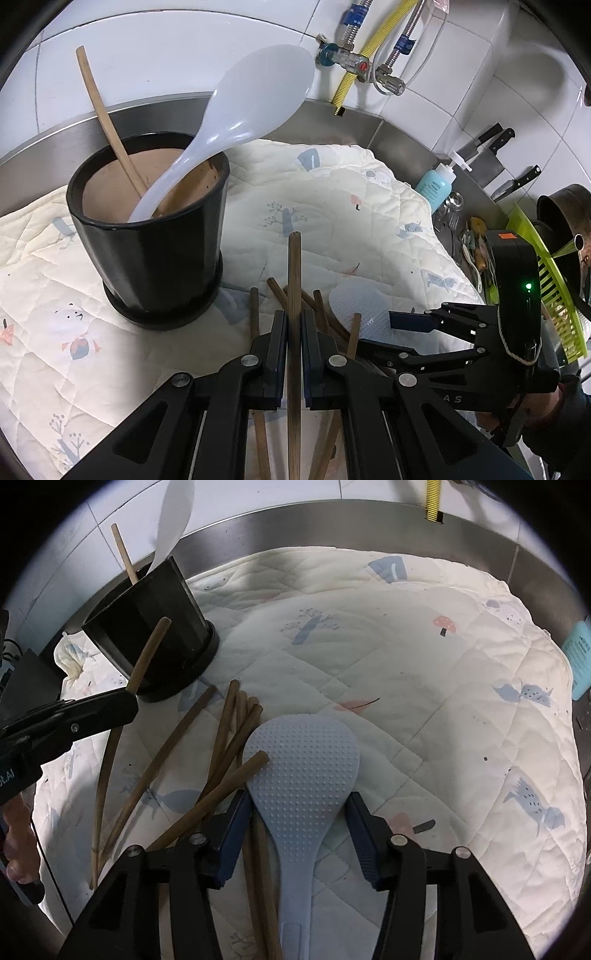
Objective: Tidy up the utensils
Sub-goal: 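Close the right tool on the white rice paddle handle while the left tool holds the chopstick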
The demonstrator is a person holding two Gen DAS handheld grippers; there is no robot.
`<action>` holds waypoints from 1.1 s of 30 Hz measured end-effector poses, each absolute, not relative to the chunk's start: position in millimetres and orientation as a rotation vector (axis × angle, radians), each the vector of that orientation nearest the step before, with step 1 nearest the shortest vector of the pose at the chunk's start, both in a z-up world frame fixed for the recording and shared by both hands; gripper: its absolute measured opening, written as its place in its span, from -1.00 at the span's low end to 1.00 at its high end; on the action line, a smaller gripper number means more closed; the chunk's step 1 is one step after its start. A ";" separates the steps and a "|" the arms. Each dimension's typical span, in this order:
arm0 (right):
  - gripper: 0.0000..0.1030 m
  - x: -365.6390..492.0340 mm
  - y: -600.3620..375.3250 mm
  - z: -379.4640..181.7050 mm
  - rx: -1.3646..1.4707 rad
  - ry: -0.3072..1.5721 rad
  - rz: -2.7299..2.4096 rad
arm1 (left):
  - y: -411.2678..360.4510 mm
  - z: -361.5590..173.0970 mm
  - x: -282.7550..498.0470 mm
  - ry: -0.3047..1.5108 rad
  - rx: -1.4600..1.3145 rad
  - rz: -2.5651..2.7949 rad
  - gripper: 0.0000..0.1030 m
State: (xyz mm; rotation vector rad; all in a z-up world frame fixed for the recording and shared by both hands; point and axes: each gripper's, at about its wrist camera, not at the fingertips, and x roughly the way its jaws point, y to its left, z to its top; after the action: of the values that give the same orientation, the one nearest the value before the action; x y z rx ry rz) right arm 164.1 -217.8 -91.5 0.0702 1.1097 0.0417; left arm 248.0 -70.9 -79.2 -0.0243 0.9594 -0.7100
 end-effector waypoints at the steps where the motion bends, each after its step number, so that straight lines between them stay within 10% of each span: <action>1: 0.11 161.9 -218.5 -91.0 0.072 1.104 0.040 | -70.0 -78.7 248.2 0.958 -0.027 -0.708 -0.86; 9: 0.06 150.6 -225.8 -87.1 0.088 1.074 0.040 | -60.0 -68.7 248.0 0.933 -0.056 -0.699 -0.86; 10: -0.45 148.4 -227.6 -85.1 0.091 1.066 0.035 | -59.0 -66.9 247.6 0.929 -0.058 -0.697 -0.86; 15: -0.64 142.5 -242.5 -80.7 0.166 1.047 0.029 | -53.1 -57.8 246.2 0.904 -0.073 -0.687 -0.86; 22: -0.58 148.2 -248.1 -90.7 0.213 1.071 0.063 | -48.7 -53.3 244.3 0.897 -0.079 -0.676 -0.86; 27: 0.03 150.1 -256.1 -94.5 0.254 1.077 0.094 | -45.8 -51.2 242.1 0.891 -0.082 -0.672 -0.86; 33: 0.03 158.8 -267.2 -100.5 0.341 1.061 0.140 | -41.5 -53.9 242.8 0.899 -0.093 -0.659 -0.86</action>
State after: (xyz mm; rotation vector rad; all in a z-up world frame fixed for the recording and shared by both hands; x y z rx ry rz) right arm 158.8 -267.2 -100.5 0.3408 1.0614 0.1395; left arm 242.8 -41.5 -53.9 -0.0930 0.8990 -0.6593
